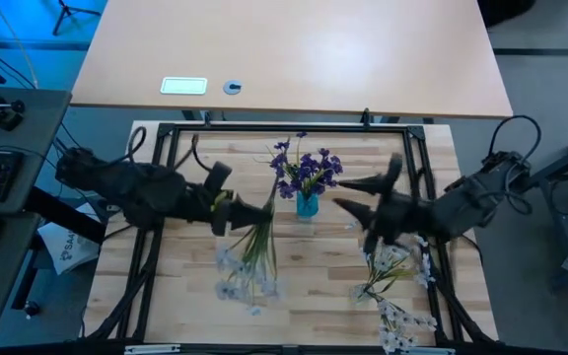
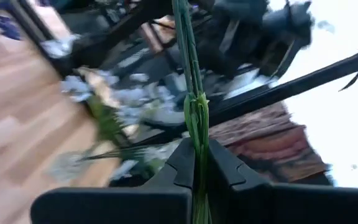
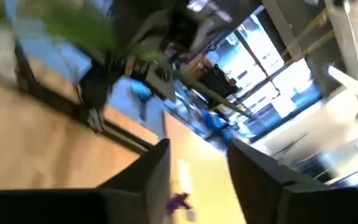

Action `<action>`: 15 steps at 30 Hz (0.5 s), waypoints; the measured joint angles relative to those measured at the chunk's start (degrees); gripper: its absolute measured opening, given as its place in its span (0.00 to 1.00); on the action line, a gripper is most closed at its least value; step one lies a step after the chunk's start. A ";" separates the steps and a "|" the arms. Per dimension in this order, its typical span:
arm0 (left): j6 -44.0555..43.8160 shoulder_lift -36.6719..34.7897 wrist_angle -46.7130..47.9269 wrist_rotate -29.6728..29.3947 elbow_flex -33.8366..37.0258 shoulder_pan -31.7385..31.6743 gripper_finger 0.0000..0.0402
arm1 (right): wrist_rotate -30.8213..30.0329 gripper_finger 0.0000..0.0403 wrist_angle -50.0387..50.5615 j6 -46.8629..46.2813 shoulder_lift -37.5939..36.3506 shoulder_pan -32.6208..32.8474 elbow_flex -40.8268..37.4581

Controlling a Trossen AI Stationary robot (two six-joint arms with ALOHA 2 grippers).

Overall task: Sort flowers into vase by color
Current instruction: Put the white flowers into the transparent crystal vase

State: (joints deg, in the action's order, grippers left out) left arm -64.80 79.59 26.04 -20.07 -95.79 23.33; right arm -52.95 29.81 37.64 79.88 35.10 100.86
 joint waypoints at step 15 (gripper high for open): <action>-11.47 7.32 -9.79 8.24 0.00 -3.45 0.00 | -5.10 0.42 0.91 34.78 15.91 -2.51 8.96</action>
State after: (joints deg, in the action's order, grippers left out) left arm -76.27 86.91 16.25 -11.83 -95.79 19.88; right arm -58.05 30.72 72.42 95.79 32.59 109.82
